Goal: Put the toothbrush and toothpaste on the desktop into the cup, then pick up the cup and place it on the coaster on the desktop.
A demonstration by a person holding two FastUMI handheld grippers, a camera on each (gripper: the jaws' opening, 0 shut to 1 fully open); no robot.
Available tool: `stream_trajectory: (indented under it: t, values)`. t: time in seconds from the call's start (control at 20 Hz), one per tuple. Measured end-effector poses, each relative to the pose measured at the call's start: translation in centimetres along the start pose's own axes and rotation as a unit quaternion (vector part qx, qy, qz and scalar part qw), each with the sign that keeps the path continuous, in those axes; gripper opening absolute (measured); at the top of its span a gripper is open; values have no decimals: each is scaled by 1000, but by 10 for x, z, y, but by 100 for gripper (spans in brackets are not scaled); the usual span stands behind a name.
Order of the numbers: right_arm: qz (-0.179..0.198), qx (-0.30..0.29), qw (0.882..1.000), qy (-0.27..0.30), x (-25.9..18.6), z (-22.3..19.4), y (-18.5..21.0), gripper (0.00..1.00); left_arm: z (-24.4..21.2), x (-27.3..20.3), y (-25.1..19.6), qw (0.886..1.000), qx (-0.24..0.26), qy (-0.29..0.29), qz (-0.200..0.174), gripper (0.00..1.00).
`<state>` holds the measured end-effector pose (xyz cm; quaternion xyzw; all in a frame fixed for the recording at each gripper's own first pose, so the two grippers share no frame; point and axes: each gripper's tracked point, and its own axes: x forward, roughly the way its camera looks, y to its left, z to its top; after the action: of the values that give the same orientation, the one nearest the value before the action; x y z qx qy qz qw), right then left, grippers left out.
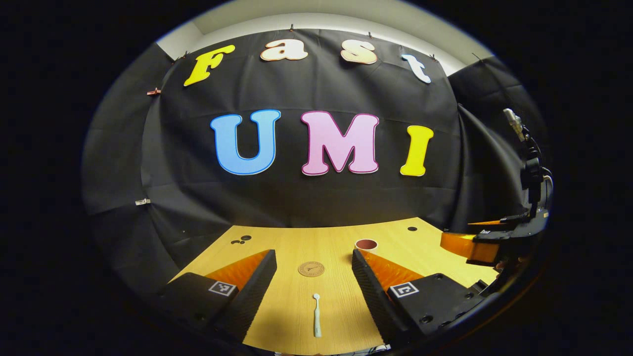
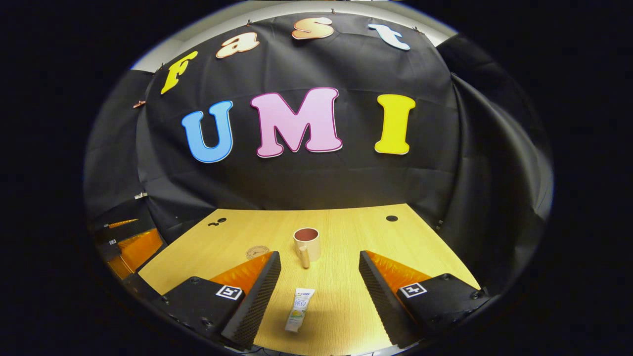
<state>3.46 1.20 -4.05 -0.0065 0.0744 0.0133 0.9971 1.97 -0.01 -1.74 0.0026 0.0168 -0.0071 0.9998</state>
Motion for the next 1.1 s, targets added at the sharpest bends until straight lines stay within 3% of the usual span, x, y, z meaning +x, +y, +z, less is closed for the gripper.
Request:
stream_trajectory:
  t: [0.3, 0.55, 0.9, 1.1]
  values:
    - [25, 8, 999, 44, 23, -21, 14, 98, -9, 4, 15, 999, -11, 16, 27, 97]
    - [48, 10, 992, 114, 54, -57, 30, 98, -24, 5, 32, 997, -31, 35, 59, 97]
    - [56, 26, 969, 238, 77, -125, 32, 98, -69, 0, 59, 987, -52, 87, 128, 97]
    - [70, 5, 949, 306, 83, -169, 37, 99, -95, -7, 66, 979, -48, 125, 156, 97]
